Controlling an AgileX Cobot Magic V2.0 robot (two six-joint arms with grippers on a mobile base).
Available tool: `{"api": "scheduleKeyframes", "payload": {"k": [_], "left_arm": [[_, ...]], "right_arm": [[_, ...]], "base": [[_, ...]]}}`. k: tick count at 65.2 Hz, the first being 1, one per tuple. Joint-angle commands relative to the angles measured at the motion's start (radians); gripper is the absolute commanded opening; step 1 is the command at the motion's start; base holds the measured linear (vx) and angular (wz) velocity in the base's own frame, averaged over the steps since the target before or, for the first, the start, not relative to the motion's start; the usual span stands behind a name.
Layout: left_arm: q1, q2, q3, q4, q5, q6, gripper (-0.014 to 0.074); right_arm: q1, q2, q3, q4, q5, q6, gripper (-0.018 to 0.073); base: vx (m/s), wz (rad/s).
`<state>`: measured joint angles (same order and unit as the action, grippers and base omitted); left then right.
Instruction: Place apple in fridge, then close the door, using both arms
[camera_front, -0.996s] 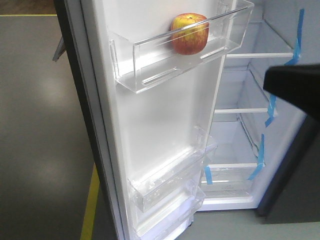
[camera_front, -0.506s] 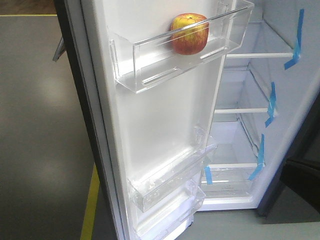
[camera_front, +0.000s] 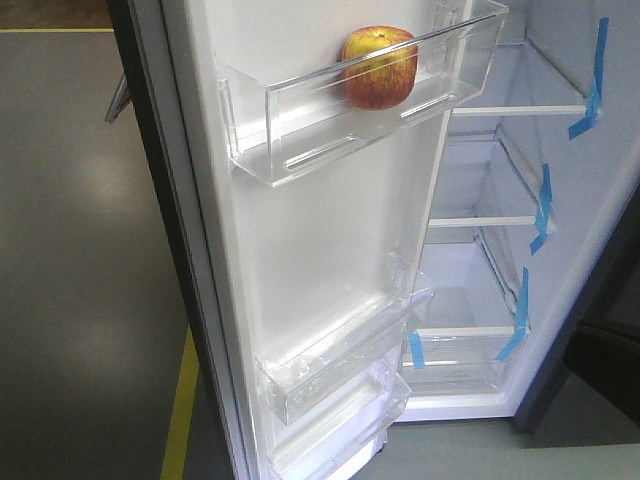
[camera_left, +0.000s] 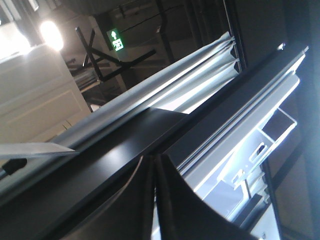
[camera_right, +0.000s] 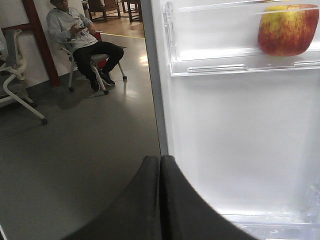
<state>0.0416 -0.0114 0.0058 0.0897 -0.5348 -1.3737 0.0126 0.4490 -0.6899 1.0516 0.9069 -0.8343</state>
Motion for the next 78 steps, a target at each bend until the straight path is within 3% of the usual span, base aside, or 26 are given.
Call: {"api": "scheduleKeyframes", "payload": {"k": [1,12,27,39,50,60,68,78], "left_arm": [[-0.006,0.008,-0.110,-0.008,0.002,-0.018,-0.0006],[-0.006,0.137,-0.326,0.055,0.093,-0.018,-0.0006],[-0.006,0.488,-0.663,0.171,0.087,-0.030,-0.0006],[-0.006,0.795,-0.922,0.246,0.003,-0.035,-0.0006],[-0.006,1.030,-1.127,0.370,-0.017,-0.204,0.0022],[-0.006,1.199,-1.260,0.547,-0.044,-0.410,0.0148],[-0.006,1.291,-1.329,0.594,-0.066,-0.532,0.0308],[-0.006,1.408,-1.393,0.593,-0.122,-0.558,0.0452]], "right_arm": [[-0.001,0.008,-0.024,0.043,-0.042,0.002,-0.0005],[-0.001,0.008,-0.024,0.043,-0.042,0.002,-0.0005],[-0.001,0.008,-0.024,0.044,-0.047,0.002,-0.0005],[-0.001,0.008,-0.024,0.044,-0.057,0.001,-0.0005],[-0.001,0.008,-0.024,0.044,-0.094,0.001,-0.0005],[-0.001,0.008,-0.024,0.044,-0.104,0.001,-0.0005],[-0.001,0.008,-0.024,0.045,-0.104,0.002,-0.0005],[-0.001,0.008,-0.024,0.081,-0.096,0.002,-0.0005]], "base": [[0.00,0.00],[0.00,0.00],[0.00,0.00],[0.00,0.00],[0.00,0.00],[0.00,0.00],[0.00,0.00],[0.00,0.00]]}}
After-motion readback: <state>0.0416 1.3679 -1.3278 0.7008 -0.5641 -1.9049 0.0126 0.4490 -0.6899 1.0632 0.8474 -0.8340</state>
